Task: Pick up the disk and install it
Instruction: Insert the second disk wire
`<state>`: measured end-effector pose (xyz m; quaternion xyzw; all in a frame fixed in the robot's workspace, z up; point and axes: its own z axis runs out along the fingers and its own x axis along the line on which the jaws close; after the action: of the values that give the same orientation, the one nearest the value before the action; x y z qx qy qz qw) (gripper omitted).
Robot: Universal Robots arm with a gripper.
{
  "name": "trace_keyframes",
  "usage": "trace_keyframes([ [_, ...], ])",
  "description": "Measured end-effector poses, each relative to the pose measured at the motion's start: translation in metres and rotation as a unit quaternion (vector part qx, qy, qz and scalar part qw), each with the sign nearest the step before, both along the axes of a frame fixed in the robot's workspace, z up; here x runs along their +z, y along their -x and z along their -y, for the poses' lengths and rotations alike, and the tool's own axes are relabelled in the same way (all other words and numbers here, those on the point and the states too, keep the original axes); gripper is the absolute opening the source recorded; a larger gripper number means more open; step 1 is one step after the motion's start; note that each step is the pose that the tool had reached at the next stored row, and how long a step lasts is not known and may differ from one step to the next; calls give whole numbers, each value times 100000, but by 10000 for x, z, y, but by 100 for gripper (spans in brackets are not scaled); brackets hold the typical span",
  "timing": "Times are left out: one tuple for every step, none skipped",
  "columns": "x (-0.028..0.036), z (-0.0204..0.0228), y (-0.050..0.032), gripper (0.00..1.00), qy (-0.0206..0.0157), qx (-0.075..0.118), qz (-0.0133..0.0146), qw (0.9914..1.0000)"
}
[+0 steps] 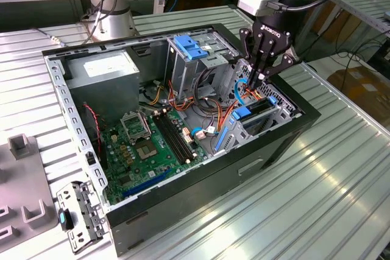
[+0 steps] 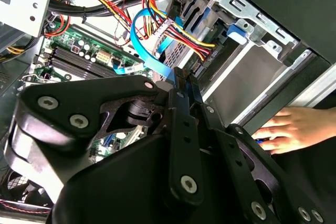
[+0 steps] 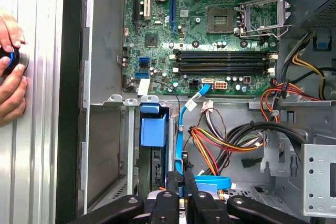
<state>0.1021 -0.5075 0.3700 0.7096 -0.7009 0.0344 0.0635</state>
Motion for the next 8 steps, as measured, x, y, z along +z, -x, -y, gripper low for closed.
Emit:
trace_keyframes([
  [0, 0, 0, 16, 1, 10, 9, 100000],
  [0, 0, 0, 16, 0, 18, 15, 100000],
  [0, 0, 0, 16, 0, 24, 20, 100000],
  [0, 0, 0, 16, -1, 26, 21, 100000],
  [0, 0, 0, 16, -1, 28, 50, 100000],
  [0, 0, 2, 16, 1, 49, 211, 100000],
  [0, -1, 7, 16, 1, 90, 479, 99999],
  [0, -1, 12, 16, 7, 131, 784, 99997],
])
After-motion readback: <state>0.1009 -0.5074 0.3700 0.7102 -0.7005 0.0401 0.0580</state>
